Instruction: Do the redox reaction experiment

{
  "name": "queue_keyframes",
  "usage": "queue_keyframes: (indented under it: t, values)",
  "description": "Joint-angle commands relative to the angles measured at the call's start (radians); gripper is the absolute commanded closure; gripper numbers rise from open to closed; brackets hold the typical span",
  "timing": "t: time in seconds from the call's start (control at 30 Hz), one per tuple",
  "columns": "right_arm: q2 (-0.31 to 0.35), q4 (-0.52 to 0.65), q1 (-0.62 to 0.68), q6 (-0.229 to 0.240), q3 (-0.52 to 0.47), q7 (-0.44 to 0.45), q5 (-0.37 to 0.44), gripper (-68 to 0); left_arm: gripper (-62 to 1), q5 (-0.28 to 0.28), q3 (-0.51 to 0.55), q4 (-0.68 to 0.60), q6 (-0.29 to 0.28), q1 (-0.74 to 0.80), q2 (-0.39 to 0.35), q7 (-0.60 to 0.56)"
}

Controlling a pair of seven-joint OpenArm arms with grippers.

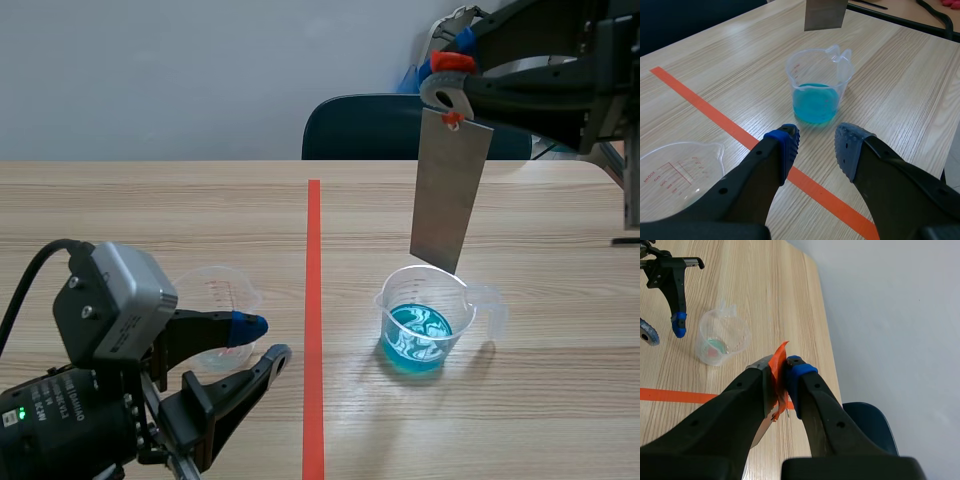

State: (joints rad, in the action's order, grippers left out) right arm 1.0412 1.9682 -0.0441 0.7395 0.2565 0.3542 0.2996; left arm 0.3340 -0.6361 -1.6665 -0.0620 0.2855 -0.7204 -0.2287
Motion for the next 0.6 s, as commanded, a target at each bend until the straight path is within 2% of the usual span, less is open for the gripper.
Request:
queue_keyframes:
  t: [0.0,0.07,0.17,0.23,0.47,0.57]
  values:
    - [0.005,0.009,-0.017,0.006,-0.010,0.008,0.014,-0.4,-22.0,0.007,0.002,-0.010,-0.002,0.002,0.005,-0.013]
    - [0.005,0.009,-0.017,0.006,-0.010,0.008,0.014,-0.4,-29.4,0.009,0.002,-0.010,-0.002,0.002,0.005,-0.014]
    - [0.005,0.009,-0.017,0.006,-0.010,0.008,0.014,-0.4,-44.2,0.010,0.002,-0.010,-0.002,0.002,0.005,-0.015]
    - [0.005,0.009,-0.017,0.006,-0.010,0.008,0.014,-0.4,-51.2,0.009,0.002,-0.010,-0.002,0.002,0.005,-0.015]
    - [0.005,0.009,-0.017,0.006,-0.010,0.008,0.014,-0.4,-60.5,0.009,0.002,-0.010,-0.002,0.002,0.005,-0.018]
    - [0.005,0.009,-0.017,0.006,-0.010,0.008,0.014,-0.4,-61.8,0.009,0.002,-0.010,-0.003,0.002,0.005,-0.019]
